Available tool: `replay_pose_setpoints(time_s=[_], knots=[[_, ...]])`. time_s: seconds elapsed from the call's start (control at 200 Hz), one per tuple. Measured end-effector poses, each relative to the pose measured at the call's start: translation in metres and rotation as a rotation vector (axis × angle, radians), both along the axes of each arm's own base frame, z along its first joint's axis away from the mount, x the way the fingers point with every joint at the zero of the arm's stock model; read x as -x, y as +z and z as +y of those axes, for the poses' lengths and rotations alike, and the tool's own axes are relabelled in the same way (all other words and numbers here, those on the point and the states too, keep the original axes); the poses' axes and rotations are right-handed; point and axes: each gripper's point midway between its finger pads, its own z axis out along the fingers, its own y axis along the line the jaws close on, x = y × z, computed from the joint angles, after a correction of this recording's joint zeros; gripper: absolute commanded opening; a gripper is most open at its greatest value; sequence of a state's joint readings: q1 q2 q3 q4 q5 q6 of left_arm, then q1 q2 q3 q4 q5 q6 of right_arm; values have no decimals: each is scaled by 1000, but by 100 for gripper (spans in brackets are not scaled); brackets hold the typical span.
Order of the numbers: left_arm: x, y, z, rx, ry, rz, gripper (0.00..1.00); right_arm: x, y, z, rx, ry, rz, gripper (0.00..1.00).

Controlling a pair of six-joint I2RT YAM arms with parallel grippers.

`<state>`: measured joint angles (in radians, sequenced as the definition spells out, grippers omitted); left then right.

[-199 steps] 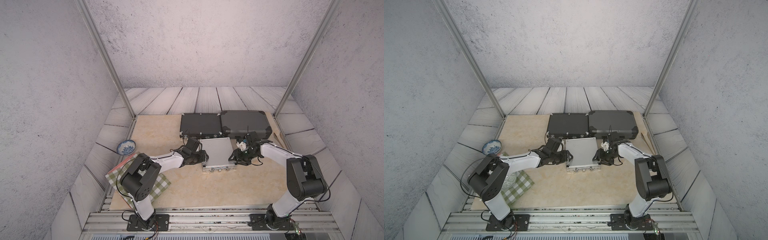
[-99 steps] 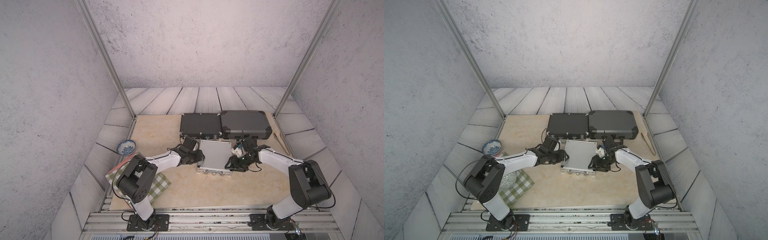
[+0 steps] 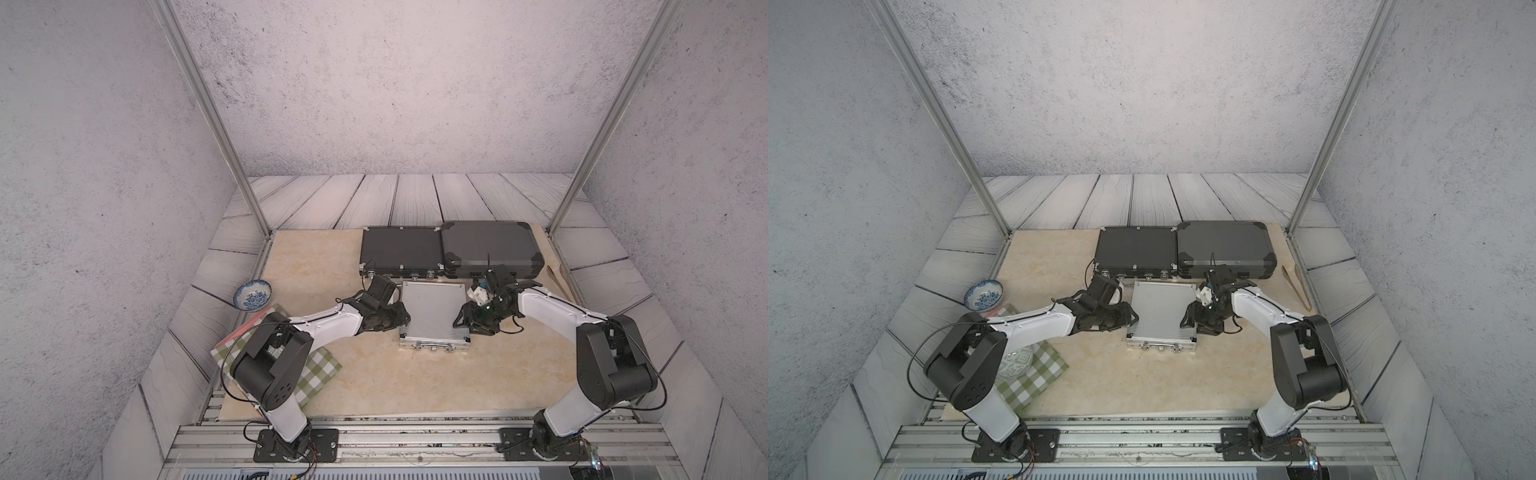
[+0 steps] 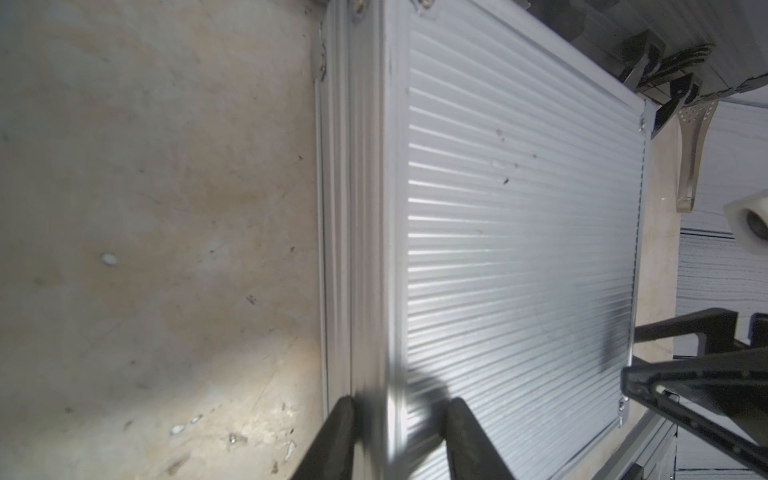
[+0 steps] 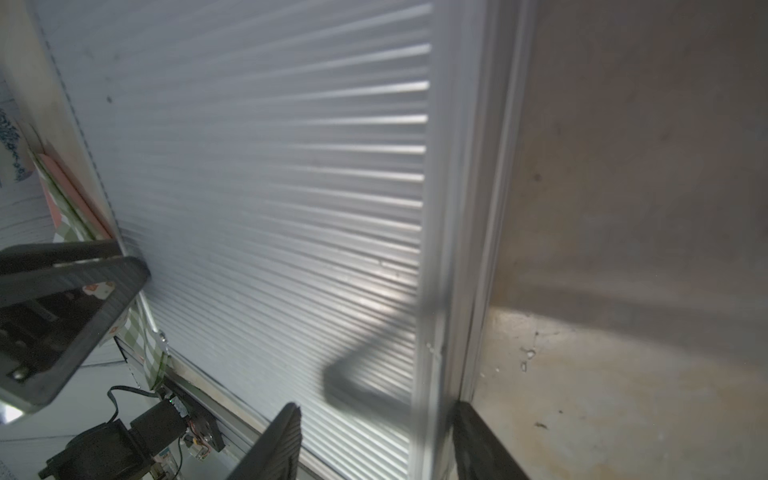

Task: Close the poker set cases
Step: Adjust the poker set case at the center of the board.

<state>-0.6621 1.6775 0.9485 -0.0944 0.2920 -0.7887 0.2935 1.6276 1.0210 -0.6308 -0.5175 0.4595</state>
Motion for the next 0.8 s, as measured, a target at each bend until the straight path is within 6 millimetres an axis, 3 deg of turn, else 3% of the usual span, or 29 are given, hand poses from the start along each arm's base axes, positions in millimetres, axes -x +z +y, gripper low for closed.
replay_pose_setpoints(time_s=[0.295,0.53,0.731,0.801], knots=[[4,1,2,-25,28,-6,32,-13,-7,-1,10,-15,24,54],[6,2,5,-45,57,-6,34,-23,-6,2,-3,-19,12,54],[10,1,5,-51,39,6,44,-23,-7,3,1,-9,-2,64],[15,0,7,-59,25,17,52,-23,-4,2,17,-11,-14,74]])
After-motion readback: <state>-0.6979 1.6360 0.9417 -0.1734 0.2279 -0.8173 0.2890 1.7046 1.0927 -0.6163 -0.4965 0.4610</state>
